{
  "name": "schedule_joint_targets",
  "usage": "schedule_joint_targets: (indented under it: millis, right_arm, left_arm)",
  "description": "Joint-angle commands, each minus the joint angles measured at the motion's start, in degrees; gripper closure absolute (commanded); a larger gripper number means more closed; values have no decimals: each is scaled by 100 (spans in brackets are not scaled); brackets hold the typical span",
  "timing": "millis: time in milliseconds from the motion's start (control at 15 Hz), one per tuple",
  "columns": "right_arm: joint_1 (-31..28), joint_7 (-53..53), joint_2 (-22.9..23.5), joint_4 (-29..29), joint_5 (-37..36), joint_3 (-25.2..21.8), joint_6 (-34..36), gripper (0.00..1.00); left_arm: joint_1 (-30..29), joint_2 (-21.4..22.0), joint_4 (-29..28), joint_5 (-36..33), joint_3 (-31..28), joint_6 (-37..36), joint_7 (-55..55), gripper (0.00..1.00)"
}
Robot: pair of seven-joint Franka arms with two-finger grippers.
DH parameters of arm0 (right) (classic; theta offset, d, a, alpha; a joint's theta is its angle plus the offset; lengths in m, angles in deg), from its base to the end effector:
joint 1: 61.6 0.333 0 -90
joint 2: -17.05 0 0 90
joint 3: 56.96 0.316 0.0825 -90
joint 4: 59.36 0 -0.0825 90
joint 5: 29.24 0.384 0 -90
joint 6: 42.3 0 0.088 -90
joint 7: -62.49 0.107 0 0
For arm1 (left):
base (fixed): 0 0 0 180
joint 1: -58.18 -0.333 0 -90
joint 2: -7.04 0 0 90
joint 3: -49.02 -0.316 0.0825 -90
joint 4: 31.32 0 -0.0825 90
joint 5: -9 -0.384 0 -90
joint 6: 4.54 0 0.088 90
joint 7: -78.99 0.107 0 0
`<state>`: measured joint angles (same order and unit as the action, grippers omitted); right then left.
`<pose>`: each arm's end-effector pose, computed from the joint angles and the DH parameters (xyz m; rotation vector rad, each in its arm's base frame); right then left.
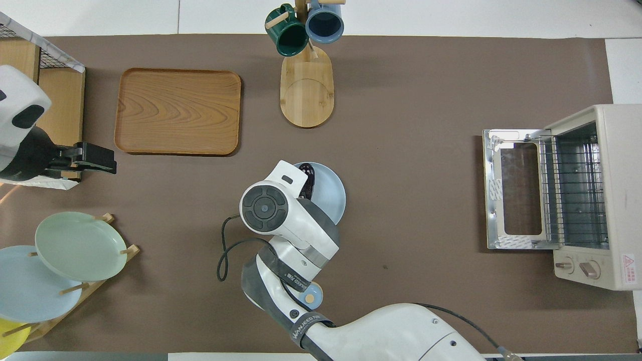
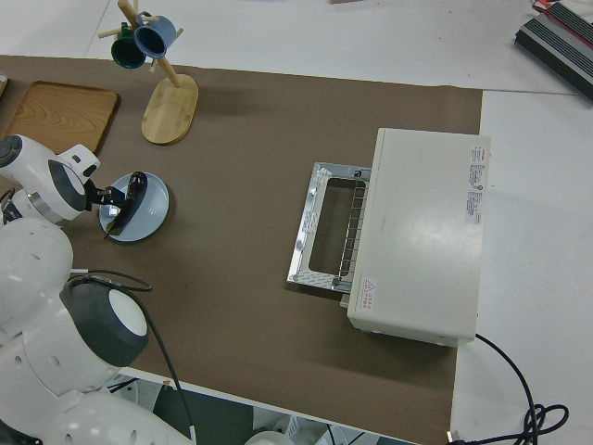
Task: Put eggplant into oven
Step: 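Grasp the blue plate rim with the right gripper and lift it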
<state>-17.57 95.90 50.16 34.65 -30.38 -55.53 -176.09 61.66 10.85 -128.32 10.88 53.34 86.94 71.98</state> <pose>0.4911 0.4954 0.2907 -3.0474 -0.3341 -0.1400 0.5286 -0.0772 0.6051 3.1174 -0.0190 -0.0520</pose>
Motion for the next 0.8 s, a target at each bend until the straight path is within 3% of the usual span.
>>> schedule_joint_targets:
  millis: [0,67,133,267,467,733]
  right_arm:
    - [18,113,-112,171,-88,-11,-121,60]
    - [18,113,-112,171,-88,-2,-130,61]
    - [18,113,-112,171,-88,-2,-130,68]
    - [18,105,-112,136,-96,-2,-78,99]
    - [88,79,-138,13,-253,-37,167,100]
    - [-17,-44,-182,-479,-879,-11,1222,100]
  left_arm:
    - [-5,-232,349,-135,-28,-227,94,0]
    - [-31,-232,349,-135,-10,-218,103,0]
    - [-40,-232,332,-135,-2,-209,155,0]
    - [-58,-223,323,-135,-2,-218,234,0]
    - [-67,-232,331,-126,-2,-139,270,0]
    - [-154,-206,314,-126,25,-130,270,0]
